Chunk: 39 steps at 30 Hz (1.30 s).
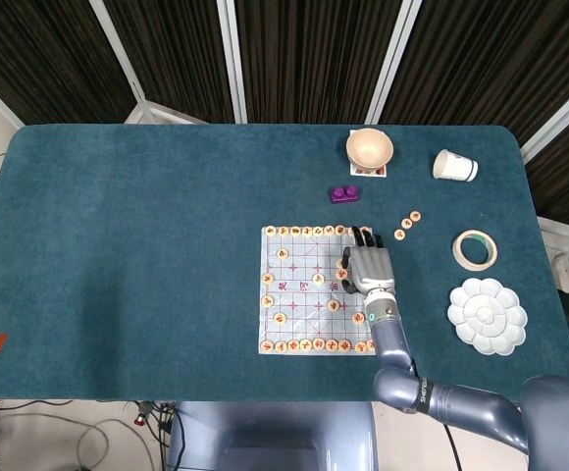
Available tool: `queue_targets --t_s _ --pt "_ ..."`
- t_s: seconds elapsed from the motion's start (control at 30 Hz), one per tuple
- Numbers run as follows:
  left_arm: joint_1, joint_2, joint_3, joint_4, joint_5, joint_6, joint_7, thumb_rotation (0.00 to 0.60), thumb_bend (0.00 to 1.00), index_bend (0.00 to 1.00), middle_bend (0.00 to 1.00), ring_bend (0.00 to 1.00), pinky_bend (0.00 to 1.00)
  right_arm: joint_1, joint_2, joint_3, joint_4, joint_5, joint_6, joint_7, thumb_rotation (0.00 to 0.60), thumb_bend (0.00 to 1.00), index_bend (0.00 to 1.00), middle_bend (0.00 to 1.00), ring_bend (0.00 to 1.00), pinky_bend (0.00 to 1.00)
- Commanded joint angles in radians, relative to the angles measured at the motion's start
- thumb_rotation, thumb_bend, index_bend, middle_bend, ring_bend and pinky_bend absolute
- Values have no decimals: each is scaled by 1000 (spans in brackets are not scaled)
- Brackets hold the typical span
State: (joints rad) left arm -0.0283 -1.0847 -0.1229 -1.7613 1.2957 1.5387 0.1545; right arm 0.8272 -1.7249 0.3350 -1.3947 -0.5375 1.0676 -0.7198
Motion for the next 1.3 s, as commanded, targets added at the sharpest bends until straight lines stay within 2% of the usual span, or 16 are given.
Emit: queue_targets --t_s 0.03,0.37,0.73,1.3 --pt "-1 0 -2 1 -2 0 -1 600 0 79 0 0 4 10 7 9 2 14 0 -7 600 378 519 0 5 81" --pt "-1 -2 -4 4 -6 0 -1 600 0 79 0 0 4 57 -10 37 74 75 -18 -24 600 378 519 0 5 81" --pt "-2 0 -9 10 -14 -2 -7 600 0 79 0 0 4 96 -59 41 175 113 -45 -33 600 378 519 0 5 81" --pt "-3 2 -10 12 -17 -6 -13 600 0 79 0 0 4 96 -74 30 213 111 -56 -23 600 378 519 0 5 82"
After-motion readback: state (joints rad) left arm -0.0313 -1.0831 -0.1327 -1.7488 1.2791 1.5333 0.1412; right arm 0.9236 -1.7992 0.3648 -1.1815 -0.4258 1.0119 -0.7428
